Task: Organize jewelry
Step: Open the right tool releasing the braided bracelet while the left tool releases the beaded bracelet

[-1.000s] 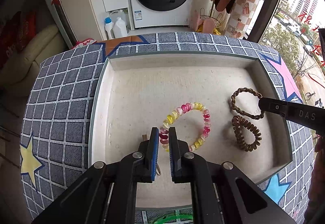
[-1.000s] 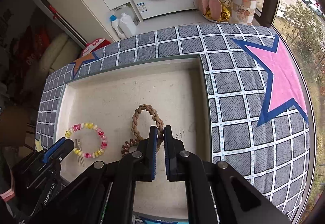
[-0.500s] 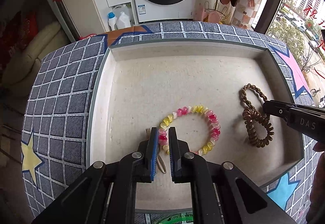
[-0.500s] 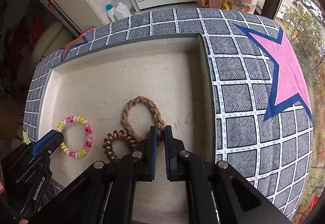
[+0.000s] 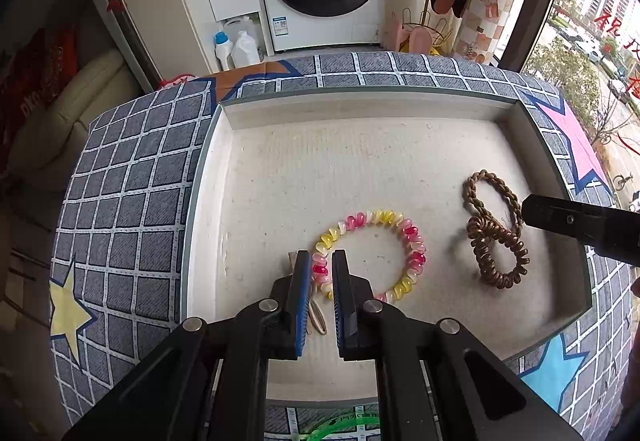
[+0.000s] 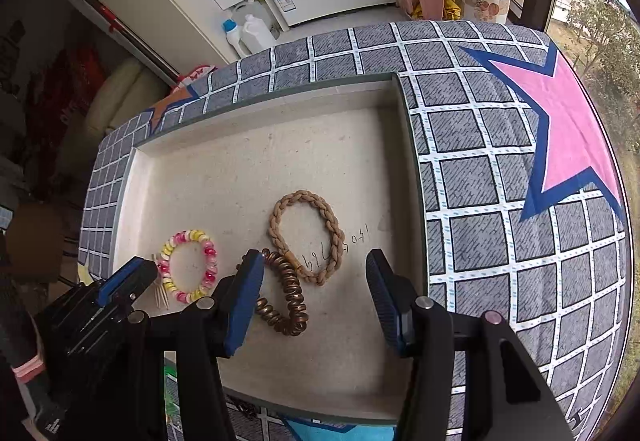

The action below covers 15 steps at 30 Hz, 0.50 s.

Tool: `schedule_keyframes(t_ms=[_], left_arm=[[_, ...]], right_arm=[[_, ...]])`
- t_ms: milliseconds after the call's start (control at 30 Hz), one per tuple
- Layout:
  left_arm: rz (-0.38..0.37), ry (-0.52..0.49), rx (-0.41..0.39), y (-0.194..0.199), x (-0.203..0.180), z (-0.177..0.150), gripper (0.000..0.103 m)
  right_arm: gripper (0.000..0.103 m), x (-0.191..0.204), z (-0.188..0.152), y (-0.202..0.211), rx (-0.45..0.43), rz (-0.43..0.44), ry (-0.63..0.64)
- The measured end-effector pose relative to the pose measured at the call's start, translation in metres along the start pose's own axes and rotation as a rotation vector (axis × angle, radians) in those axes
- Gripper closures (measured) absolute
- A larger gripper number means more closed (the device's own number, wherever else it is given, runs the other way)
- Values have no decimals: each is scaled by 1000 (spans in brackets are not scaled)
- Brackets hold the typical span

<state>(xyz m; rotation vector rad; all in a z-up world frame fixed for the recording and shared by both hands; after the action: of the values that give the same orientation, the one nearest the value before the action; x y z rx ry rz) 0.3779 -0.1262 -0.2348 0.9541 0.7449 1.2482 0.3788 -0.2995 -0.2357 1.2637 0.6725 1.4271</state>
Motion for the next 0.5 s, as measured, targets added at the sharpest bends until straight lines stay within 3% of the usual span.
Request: schedule_keyframes(t_ms=[267, 500], left_arm=[[-27, 4, -46, 24, 0, 3, 80], [-35, 8, -39, 39, 4, -13, 80]], right_arm=[[45, 7, -12, 27, -28, 41, -1], [40, 18, -37, 45, -26, 48, 31]])
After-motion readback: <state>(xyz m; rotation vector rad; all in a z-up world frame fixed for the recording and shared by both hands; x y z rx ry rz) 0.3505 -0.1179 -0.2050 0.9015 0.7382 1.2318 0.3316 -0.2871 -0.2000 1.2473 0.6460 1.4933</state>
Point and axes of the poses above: each gripper's, at about its wrist camera, not at the fingertips, and y roughly against the way its jaws point, x to its left, z to its top, the point moved 5 cm from there along -y, roughly the way its jaws point, and after that the axes turned 2 degrees about -y, right-handed, at the moved point
